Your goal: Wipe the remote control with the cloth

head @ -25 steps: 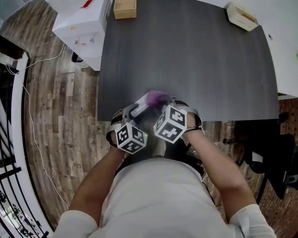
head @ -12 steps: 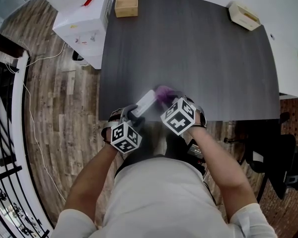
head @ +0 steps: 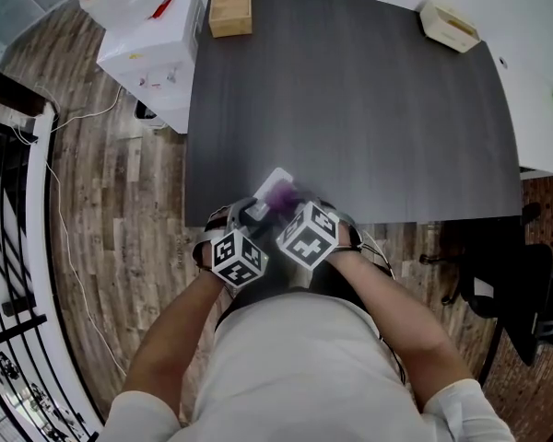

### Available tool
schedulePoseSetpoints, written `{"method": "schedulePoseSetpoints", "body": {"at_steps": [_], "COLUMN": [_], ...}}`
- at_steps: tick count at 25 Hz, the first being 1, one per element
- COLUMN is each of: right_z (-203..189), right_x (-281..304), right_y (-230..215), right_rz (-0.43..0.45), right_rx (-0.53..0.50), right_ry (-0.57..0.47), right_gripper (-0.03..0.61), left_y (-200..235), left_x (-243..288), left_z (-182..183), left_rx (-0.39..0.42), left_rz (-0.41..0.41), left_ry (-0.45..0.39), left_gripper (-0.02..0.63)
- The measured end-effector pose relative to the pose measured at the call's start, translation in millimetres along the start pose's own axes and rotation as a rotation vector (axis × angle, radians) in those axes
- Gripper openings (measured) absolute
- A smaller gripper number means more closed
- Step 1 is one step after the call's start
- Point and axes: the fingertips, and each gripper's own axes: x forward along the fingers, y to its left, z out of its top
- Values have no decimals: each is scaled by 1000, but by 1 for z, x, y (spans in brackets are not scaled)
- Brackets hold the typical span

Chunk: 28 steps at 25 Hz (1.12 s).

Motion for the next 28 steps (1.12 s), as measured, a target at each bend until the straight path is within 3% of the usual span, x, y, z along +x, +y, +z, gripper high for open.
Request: {"method": "schedulePoseSetpoints", "body": {"at_steps": [11,13,16,18,21,23,28], "right_z": [8,7,5,6,13,17,11], "right_x": [-1,3,5,5,-3,-11,-43], "right_y": [40,43,41,44,69,74,29], "right_rz": [203,234,239,250,370,397,244], "right_rx": [132,150,173,179,129,117,273], "right_ry": [-46,-64,-62,-53,-71,-118,-259], "right_gripper": [84,84,84,84,84,84,84], "left_y": [-4,-10,-14,-13,-12,-13,-2], "left_x": [0,-1,-5,-6,-5,-6,-18], "left_z": [-3,-9,-20,-26,-27,-26,-7], "left_rx": [77,139,177,169,163,147,-26], "left_rz": [-38,-69,-87,-82,-76,-80,-79], "left_ry": [31,72,102,112,116,107,16], "left_gripper": [266,347,359,359,359,359,359]}}
